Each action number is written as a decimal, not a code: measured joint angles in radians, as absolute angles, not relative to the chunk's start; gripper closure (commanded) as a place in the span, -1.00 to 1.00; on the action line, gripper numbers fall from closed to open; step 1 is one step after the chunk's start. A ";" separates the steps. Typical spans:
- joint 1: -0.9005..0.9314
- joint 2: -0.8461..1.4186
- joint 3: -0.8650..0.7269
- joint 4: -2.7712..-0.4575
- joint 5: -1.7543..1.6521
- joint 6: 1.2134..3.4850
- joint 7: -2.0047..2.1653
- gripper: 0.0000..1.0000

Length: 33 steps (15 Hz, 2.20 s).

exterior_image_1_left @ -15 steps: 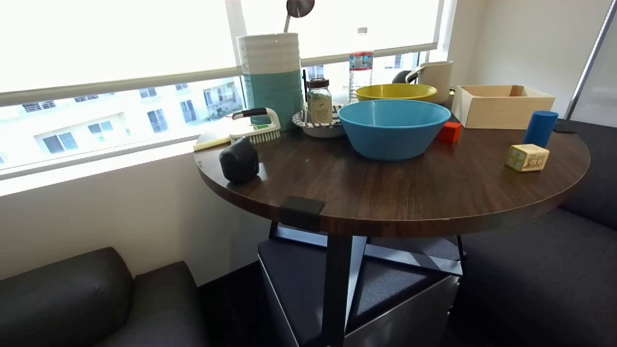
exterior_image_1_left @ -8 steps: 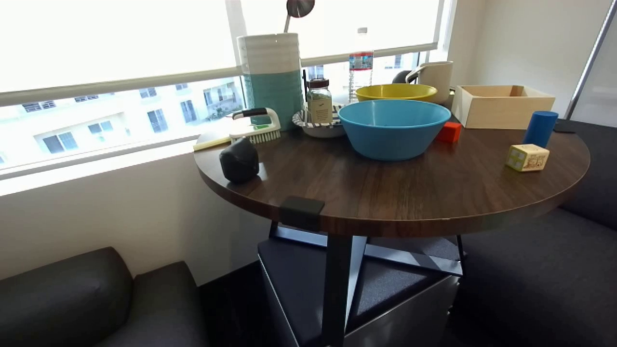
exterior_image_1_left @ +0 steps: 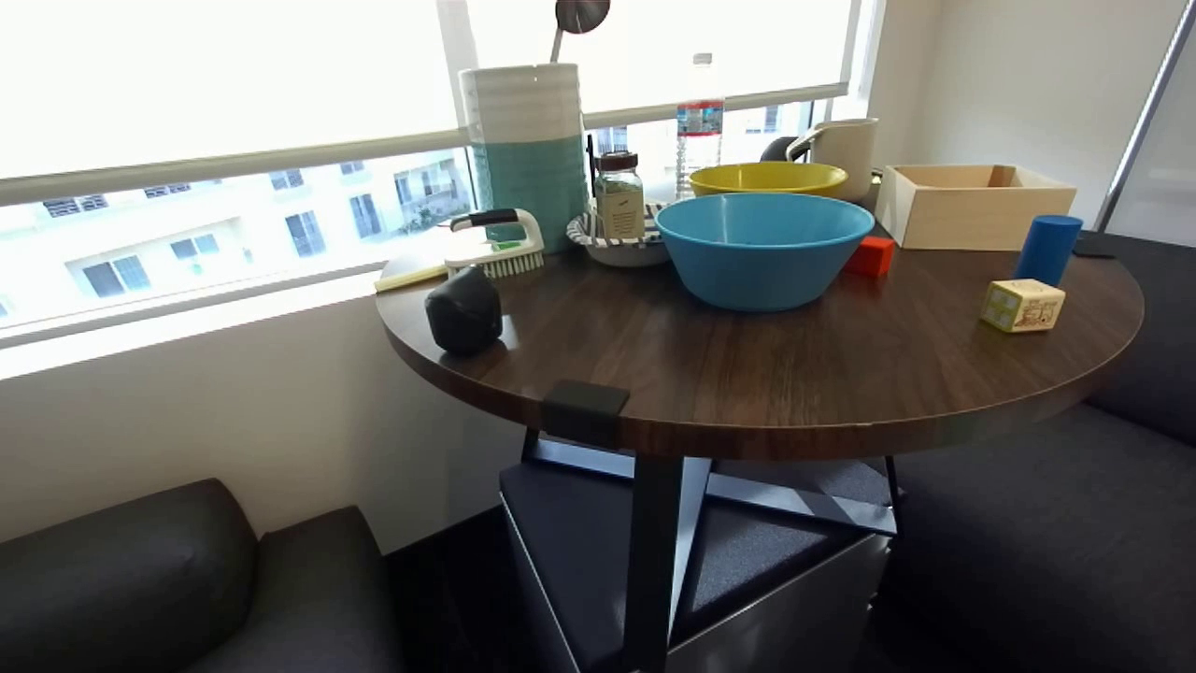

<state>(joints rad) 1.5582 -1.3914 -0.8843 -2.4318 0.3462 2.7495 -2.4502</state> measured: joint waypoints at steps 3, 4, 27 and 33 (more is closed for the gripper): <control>1.504 -1.291 -0.841 -2.427 0.309 2.749 -2.309 0.98; 1.483 -1.259 -0.825 -2.426 0.302 2.749 -2.262 0.98; 0.596 -0.778 -0.333 -2.269 0.271 1.934 -1.540 0.94; 0.503 -0.739 -0.290 -2.247 0.287 1.831 -1.503 0.98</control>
<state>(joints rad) 0.5033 -0.7389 -0.2898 -2.2473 0.2872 1.8308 -1.5030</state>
